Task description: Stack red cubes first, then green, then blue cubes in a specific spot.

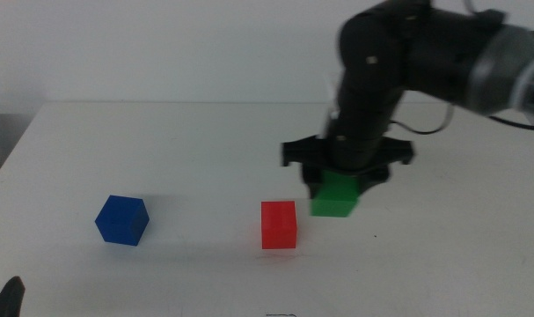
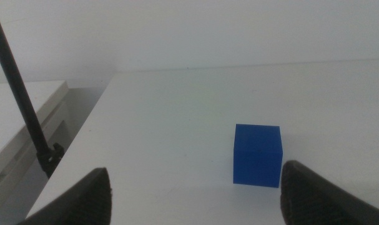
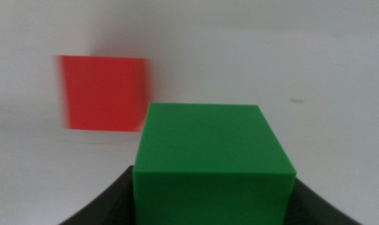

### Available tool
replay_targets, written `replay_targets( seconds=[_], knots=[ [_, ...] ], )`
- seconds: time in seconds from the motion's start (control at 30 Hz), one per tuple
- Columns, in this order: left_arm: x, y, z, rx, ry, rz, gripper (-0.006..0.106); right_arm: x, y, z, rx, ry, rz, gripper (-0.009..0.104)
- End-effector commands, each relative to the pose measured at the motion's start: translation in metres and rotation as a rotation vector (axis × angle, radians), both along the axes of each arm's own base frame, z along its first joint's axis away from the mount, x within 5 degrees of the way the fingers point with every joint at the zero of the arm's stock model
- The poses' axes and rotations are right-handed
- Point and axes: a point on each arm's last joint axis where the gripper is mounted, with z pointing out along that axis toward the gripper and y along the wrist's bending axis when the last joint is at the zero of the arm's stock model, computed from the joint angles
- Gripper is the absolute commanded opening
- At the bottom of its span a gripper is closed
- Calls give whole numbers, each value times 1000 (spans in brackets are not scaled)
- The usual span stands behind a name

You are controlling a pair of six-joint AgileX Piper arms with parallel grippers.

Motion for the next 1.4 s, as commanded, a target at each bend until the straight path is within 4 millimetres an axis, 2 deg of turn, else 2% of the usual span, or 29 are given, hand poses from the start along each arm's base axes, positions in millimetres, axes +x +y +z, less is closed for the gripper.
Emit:
replay_targets(
  seconds=[0.0, 0.13, 0.3, 0.5, 1.37],
  knots=[
    [-1, 0, 9, -17, -102, -1, 92, -7, 9, 25, 10, -17, 2, -1],
    [-1, 0, 9, -17, -102, -1, 92, -4, 30, 22, 20, -30, 20, -1],
    [-1, 0, 9, -17, -102, -1, 92, 0, 46, 15, 23, -31, 24, -1],
    [-1, 0, 9, -17, -102, -1, 92, 3, 50, 6, 14, -12, 19, -1],
    [-1, 0, 9, -17, -102, -1, 92, 14, 57, -7, -2, -17, 3, -1]
  ],
)
